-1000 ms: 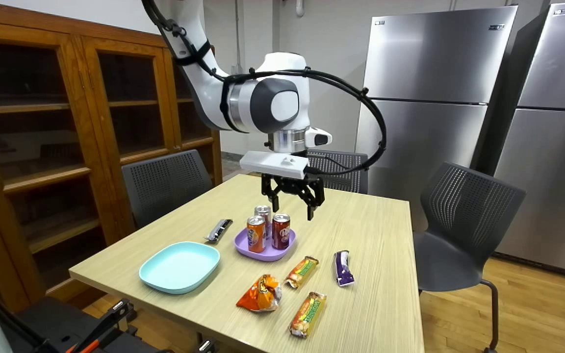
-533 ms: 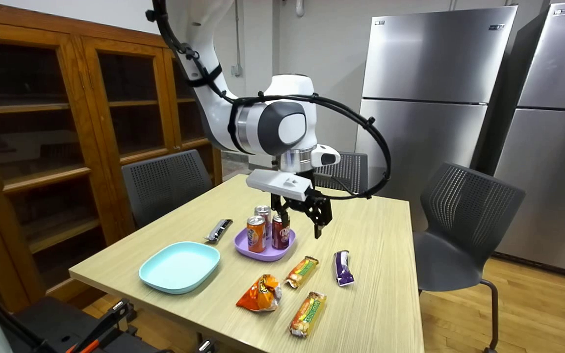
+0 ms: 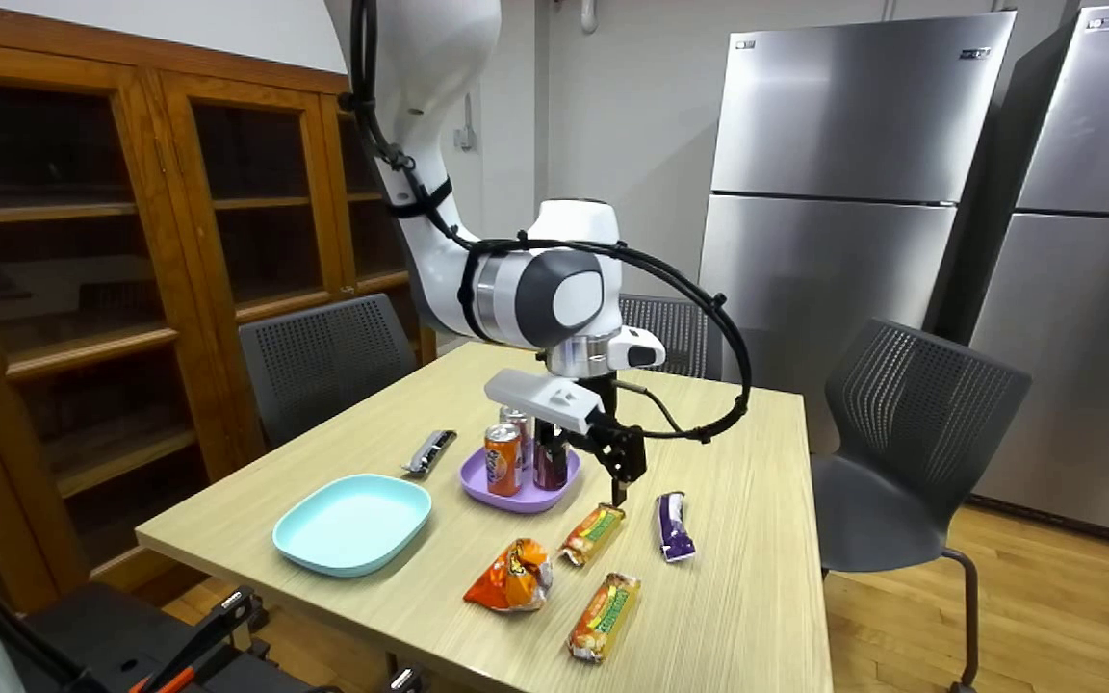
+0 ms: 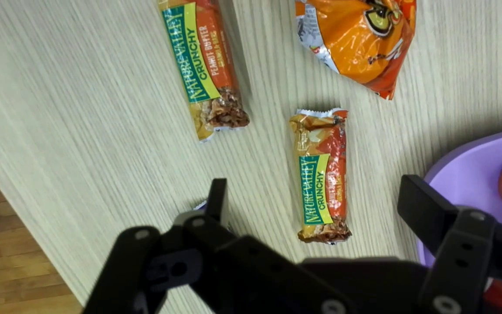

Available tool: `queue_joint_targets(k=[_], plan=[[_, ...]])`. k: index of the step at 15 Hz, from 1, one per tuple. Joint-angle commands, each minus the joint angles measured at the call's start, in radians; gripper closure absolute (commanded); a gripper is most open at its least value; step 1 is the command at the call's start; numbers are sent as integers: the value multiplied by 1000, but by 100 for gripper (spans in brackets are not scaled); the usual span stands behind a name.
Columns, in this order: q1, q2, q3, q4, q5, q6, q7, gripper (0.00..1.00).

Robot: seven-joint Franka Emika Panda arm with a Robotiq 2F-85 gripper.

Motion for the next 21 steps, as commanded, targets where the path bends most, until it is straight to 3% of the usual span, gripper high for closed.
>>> queue_joint_targets(k=[1,21], plan=[[16,62,-7,60,11,-1,55,0],[21,335,10,305,44,-59,97,0]])
